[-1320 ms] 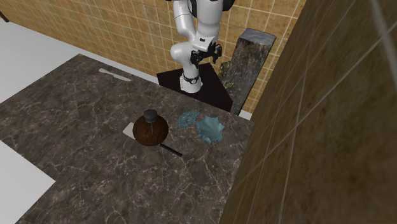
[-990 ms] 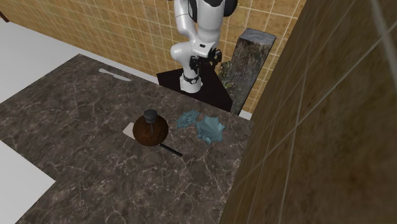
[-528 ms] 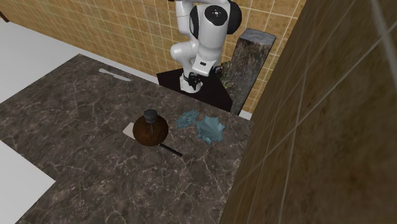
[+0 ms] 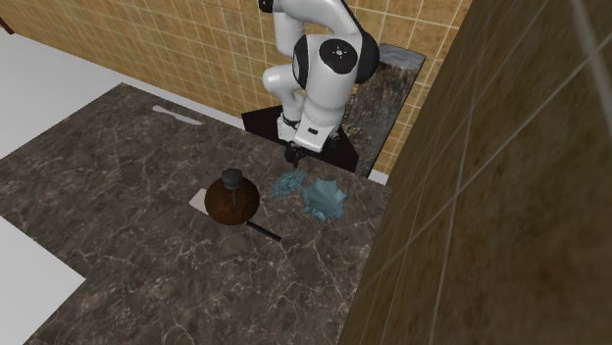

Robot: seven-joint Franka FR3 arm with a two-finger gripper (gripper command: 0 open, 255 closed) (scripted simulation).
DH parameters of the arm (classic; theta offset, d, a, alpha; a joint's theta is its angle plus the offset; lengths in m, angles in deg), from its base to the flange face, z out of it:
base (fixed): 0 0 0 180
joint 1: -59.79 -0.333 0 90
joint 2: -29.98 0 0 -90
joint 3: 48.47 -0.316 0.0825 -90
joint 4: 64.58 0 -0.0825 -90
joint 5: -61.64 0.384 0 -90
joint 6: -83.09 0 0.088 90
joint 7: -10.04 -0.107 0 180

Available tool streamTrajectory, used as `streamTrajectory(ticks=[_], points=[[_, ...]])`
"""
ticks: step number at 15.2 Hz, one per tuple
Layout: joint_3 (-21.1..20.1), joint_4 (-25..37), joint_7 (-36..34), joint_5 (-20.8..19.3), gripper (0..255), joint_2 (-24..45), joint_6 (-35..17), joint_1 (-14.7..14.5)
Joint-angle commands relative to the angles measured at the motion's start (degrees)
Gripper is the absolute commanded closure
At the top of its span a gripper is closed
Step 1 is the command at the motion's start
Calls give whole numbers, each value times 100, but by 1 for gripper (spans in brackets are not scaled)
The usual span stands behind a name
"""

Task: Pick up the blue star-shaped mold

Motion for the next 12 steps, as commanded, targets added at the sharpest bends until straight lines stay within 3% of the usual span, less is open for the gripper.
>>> streamTrajectory(ticks=[1, 6, 12], points=[[24, 551, 69, -64, 0, 489, 16, 22], [80, 1732, 225, -194, 0, 1516, 65, 80], [81, 1274, 160, -203, 0, 1518, -390, 85]])
